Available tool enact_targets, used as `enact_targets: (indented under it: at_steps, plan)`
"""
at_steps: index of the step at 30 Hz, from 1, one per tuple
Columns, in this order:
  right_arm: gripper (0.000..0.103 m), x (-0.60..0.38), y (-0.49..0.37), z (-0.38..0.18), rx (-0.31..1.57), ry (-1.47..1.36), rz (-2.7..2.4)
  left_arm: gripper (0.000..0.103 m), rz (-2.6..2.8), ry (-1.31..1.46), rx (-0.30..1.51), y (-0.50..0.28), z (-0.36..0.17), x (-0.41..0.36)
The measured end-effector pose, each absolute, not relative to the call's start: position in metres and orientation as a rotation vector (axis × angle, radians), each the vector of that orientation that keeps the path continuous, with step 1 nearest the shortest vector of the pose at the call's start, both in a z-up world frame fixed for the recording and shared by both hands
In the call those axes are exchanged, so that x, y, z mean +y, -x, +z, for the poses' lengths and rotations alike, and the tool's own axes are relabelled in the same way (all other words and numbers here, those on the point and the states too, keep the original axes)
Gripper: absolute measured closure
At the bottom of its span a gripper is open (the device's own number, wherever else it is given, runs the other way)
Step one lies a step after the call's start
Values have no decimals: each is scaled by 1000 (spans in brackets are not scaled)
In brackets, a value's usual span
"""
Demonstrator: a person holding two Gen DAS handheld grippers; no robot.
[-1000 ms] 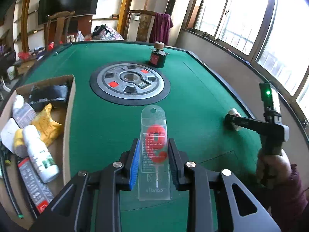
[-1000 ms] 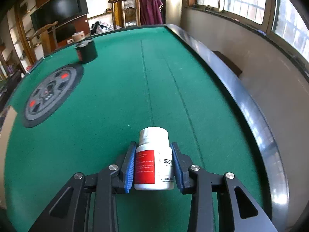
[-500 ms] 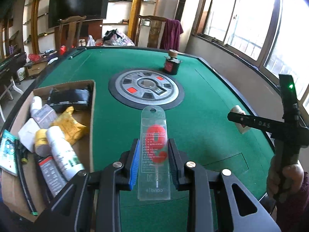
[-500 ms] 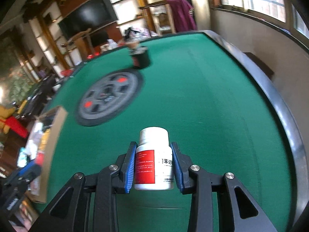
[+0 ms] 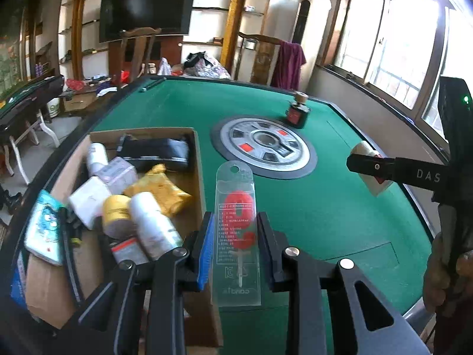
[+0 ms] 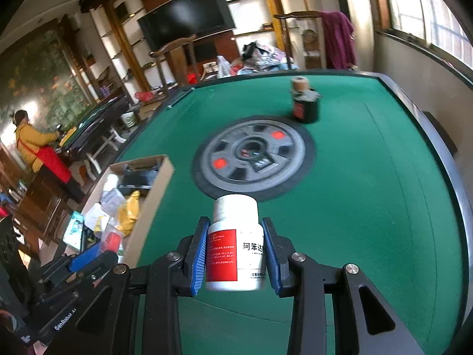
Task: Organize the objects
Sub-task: 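Carry the blister pack and white bottle over the cardboard box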
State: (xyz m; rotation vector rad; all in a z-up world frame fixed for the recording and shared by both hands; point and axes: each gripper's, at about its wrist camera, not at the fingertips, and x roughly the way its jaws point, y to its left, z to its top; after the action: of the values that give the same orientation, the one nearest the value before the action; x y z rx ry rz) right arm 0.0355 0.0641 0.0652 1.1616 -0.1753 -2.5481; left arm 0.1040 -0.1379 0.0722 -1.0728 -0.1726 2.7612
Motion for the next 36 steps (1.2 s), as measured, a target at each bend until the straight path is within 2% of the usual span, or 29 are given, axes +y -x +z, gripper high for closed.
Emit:
enact_targets:
  at_steps: [21,36]
  plan:
    - [65,-63,-43,58,33,-1147,-2366,76,2863,1103,-364,-126,67,-241]
    - [65,-111,-55,35,29,-1191,-2183,76,2962,1213,-437,-152,49,-304]
